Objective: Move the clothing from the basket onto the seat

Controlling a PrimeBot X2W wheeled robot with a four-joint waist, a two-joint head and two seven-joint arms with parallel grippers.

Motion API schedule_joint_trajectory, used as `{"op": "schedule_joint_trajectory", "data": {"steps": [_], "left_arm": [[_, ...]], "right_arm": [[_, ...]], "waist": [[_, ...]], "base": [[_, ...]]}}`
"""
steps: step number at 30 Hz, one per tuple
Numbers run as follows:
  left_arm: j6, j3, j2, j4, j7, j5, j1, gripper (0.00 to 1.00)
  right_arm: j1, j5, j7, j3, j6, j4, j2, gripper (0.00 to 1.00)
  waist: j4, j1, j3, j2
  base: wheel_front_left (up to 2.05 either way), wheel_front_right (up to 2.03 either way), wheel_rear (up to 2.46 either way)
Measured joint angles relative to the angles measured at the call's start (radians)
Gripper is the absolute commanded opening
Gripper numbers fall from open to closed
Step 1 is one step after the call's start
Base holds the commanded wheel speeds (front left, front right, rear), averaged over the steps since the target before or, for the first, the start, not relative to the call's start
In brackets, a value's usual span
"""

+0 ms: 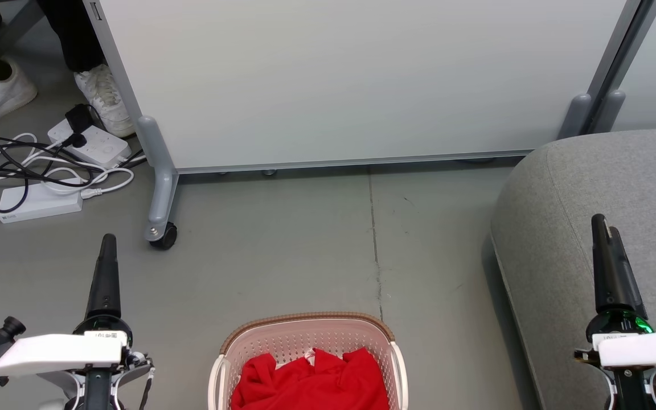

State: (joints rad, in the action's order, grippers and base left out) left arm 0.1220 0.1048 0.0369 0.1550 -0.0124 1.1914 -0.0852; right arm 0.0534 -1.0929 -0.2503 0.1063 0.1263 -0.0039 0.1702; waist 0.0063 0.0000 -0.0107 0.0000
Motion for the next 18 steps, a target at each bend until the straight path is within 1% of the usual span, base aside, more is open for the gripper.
{"op": "schedule_joint_trajectory", "data": {"steps": [1, 6, 7, 9, 13, 14, 15, 16, 18], "left_arm": [[0.0, 0.0, 0.0, 0.0, 0.0, 0.0, 0.0, 1.0], [0.0, -0.029, 0.002, -0.046, -0.021, -0.092, 0.006, 1.0], [-0.013, -0.129, 0.003, -0.079, -0.056, -0.293, 0.037, 1.0], [-0.027, -0.15, 0.004, -0.081, -0.062, -0.337, 0.041, 1.0], [-0.078, -0.185, 0.005, -0.091, -0.077, -0.417, 0.041, 1.0], [-0.078, -0.185, 0.005, -0.091, -0.077, -0.417, 0.041, 1.0], [-0.112, -0.206, 0.005, -0.092, -0.083, -0.464, 0.041, 1.0], [-0.112, -0.206, 0.005, -0.092, -0.083, -0.464, 0.041, 1.0], [-0.141, -0.231, 0.005, -0.093, -0.091, -0.508, 0.041, 1.0]], "right_arm": [[0.0, 0.0, 0.0, 0.0, 0.0, 0.0, 0.0, 1.0], [0.004, 0.11, -0.001, -0.002, 0.0, -0.002, -0.004, 1.0], [0.009, 0.278, -0.001, -0.006, 0.0, 0.01, -0.009, 1.0], [0.009, 0.31, -0.001, -0.01, 0.0, 0.014, -0.011, 1.0], [0.01, 0.386, -0.001, -0.017, 0.0, 0.022, -0.011, 1.0], [0.01, 0.386, -0.001, -0.017, 0.0, 0.022, -0.011, 1.0], [0.011, 0.416, -0.002, -0.027, 0.0, 0.029, -0.015, 1.0], [0.011, 0.416, -0.002, -0.027, 0.0, 0.029, -0.015, 1.0], [0.017, 0.444, -0.003, -0.032, 0.0, 0.039, -0.019, 1.0]], "waist": [[0.0, 0.0, 0.0, 0.0], [0.0, 0.0, 0.0, 0.0], [0.0, 0.0, -0.004, 0.0], [0.001, 0.0, -0.005, 0.0], [0.003, 0.0, -0.008, 0.0], [0.003, 0.0, -0.008, 0.0], [0.004, 0.0, -0.007, 0.0], [0.004, 0.0, -0.007, 0.0], [0.004, 0.0, -0.007, 0.0]], "base": [[0.0, 0.0, 0.0], [0.0, 0.0, 0.0], [0.0, 0.0, 0.0], [0.0, 0.0, 0.0], [0.0, 0.0, 0.0], [0.0, 0.0, 0.0], [0.0, 0.0, 0.0], [0.0, 0.0, 0.0], [0.0, 0.0, 0.0]]}}
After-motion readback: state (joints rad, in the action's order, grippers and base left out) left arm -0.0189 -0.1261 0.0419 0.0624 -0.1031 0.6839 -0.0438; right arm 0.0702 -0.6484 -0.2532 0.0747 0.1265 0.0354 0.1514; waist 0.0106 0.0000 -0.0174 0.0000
